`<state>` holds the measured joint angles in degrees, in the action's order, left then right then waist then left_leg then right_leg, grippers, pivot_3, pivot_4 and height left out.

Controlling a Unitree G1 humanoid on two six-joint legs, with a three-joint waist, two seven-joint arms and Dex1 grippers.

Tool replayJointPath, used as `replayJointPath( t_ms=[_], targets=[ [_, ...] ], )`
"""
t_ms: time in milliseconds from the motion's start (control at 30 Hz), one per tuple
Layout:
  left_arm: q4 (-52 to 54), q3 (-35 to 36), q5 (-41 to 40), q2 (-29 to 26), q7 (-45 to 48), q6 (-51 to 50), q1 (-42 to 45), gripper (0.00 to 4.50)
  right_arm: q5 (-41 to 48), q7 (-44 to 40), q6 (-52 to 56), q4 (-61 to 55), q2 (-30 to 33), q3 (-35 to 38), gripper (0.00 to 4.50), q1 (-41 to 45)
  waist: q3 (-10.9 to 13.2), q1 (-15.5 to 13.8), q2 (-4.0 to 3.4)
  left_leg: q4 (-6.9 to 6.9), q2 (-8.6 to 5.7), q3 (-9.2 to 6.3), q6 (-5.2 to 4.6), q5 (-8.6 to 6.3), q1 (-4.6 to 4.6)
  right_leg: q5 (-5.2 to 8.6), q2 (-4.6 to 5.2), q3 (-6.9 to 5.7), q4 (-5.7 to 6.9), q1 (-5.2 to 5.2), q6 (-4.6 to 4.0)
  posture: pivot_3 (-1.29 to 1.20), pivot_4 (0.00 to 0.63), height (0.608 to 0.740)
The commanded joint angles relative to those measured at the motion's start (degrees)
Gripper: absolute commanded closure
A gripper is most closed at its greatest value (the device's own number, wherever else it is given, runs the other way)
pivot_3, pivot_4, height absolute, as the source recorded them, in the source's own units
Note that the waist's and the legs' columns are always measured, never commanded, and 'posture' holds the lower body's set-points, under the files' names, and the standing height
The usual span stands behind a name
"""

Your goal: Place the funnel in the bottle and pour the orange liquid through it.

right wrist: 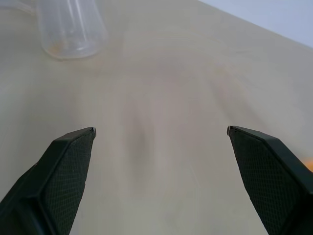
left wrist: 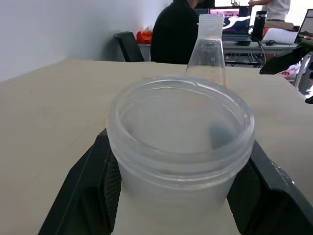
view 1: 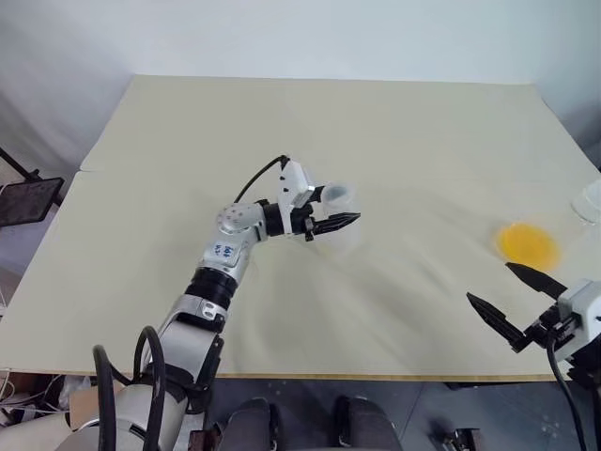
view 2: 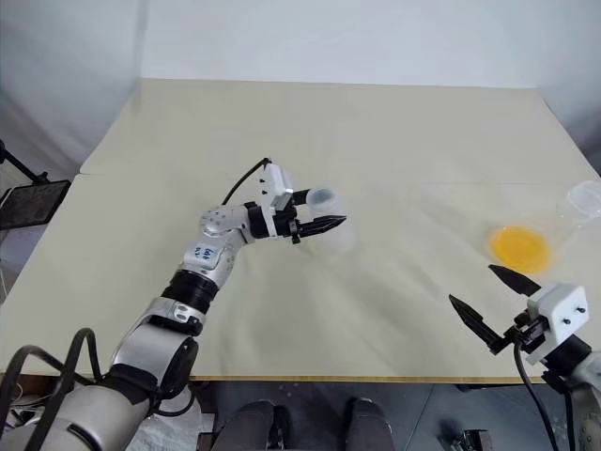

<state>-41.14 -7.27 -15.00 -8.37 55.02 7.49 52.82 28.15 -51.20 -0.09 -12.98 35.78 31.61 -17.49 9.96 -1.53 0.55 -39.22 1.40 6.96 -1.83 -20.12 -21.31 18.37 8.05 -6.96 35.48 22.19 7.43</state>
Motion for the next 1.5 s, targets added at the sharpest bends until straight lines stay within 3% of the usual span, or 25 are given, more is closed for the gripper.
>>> replayJointPath(
  t_ms=[33, 500, 700, 800, 1033, 1333, 1400, 1500],
  targets=[
    [-3.0, 1.0, 1.1, 2.5, -0.2, 3.3, 3.3, 2.03, 1.4, 0.9, -1.1, -2.6, -0.7, 1.3, 0.00, -0.7, 0.0, 0.0, 0.00, 0.00, 0.00, 0.00, 0.00, 0.00, 0.00, 0.00, 0.00, 0.00, 0.00, 0.01, 0.00, 0.00, 0.150, 0.740],
    [-9.7, -2.2, 8.3, 5.4, 2.2, 3.4, 7.1, 2.03, 1.1, 3.8, 0.6, -6.2, -4.1, -5.7, 0.00, 0.7, 0.0, 0.0, 0.00, -0.02, 0.01, -0.04, -0.01, 0.00, 0.00, 0.00, 0.00, -0.01, 0.04, -0.01, 0.00, 0.00, 0.150, 0.740],
    [-8.5, -0.1, 7.2, 5.5, 1.5, 2.4, 7.2, 0.14, 1.3, 4.0, 0.5, -5.8, -4.3, -7.1, 0.00, 1.7, 0.0, 0.0, 0.00, -0.03, 0.01, -0.04, -0.01, 0.01, -0.03, 0.00, -0.01, -0.01, 0.06, 0.04, 0.00, 0.00, 0.150, 0.740],
    [-6.8, 1.2, 5.7, 4.5, 3.5, 1.5, 6.9, 0.05, 1.2, 3.8, 0.5, -5.2, -4.5, -8.0, 0.00, 2.7, 0.0, 0.1, 0.00, -0.03, 0.02, -0.04, -0.01, 0.01, -0.03, 0.00, -0.01, -0.01, 0.07, 0.04, 0.00, 0.00, 0.150, 0.740],
    [0.9, 4.5, 2.4, -0.3, 6.9, -1.1, 3.0, 0.05, 1.0, 3.3, 0.2, -3.6, -4.8, -10.6, 0.00, 5.1, 0.0, 0.2, -0.01, -0.03, 0.06, -0.05, -0.01, 0.01, -0.03, 0.00, -0.02, -0.02, 0.14, 0.08, 0.00, 0.00, 0.150, 0.740],
    [24.5, 15.0, -5.5, -15.0, 3.9, -8.2, -9.9, 0.05, 2.4, -1.6, 1.5, 0.6, -3.5, -15.9, 0.00, 13.4, 0.0, 1.0, -0.03, -0.07, 0.31, -0.10, 0.03, 0.03, -0.02, 0.01, -0.02, 0.00, 0.38, 0.17, -0.02, 0.00, 0.150, 0.740],
    [29.1, 17.0, -6.2, -17.5, 2.0, -9.8, -13.2, 0.05, 2.4, -3.1, 1.9, 1.5, -3.0, -16.7, 0.00, 15.5, 0.0, 0.8, -0.03, -0.08, 0.32, -0.10, 0.03, 0.03, -0.02, 0.01, 0.01, 0.01, 0.38, 0.15, -0.02, 0.00, 0.150, 0.740],
    [40.8, 25.8, -9.3, -23.1, -2.5, -15.5, -26.7, 0.05, 2.6, -7.2, 3.7, 3.5, -1.7, -20.4, 0.00, 21.7, 0.0, 1.6, -0.07, -0.11, 0.30, -0.12, 0.01, 0.02, 0.02, 0.01, 0.09, 0.06, 0.40, 0.13, -0.02, 0.00, 0.150, 0.740]
  ],
)
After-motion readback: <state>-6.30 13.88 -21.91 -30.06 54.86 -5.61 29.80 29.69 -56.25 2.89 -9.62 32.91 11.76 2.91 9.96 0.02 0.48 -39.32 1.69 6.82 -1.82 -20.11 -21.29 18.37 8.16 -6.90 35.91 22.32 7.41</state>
